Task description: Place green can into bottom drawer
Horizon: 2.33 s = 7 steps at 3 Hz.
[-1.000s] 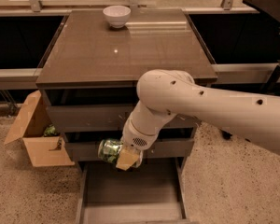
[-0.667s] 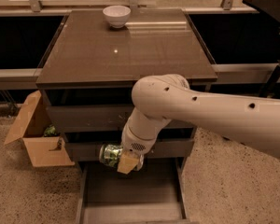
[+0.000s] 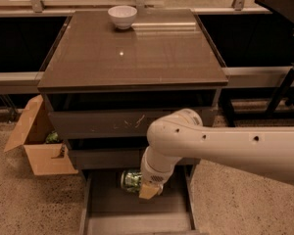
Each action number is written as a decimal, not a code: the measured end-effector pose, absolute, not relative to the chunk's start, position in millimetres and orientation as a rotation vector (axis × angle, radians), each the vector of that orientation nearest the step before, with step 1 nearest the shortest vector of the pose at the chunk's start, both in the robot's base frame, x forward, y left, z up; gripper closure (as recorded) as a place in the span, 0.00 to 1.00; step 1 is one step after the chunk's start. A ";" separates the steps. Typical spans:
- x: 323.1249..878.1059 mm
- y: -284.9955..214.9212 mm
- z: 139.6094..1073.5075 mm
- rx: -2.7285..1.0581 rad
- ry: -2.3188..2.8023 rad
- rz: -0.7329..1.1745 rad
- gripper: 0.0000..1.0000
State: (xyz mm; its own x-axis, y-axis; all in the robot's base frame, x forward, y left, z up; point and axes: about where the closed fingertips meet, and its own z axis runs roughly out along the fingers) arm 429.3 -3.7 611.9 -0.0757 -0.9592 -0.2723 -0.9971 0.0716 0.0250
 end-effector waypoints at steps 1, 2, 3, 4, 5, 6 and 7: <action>430.1 -20.3 568.2 -1.992 2.124 0.328 1.00; 448.5 -32.4 496.0 -1.986 2.093 0.452 1.00; 448.5 -32.4 496.0 -1.986 2.093 0.452 1.00; 450.0 -36.5 468.8 -1.976 2.096 0.445 1.00; 460.3 -46.2 410.0 -1.944 2.033 0.489 1.00; 470.9 -46.0 364.8 -1.945 1.951 0.563 1.00; 484.1 -40.2 323.7 -1.958 1.876 0.656 1.00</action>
Offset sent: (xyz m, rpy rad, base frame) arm 0.0254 -0.0350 -0.1261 0.1190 0.0254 0.0326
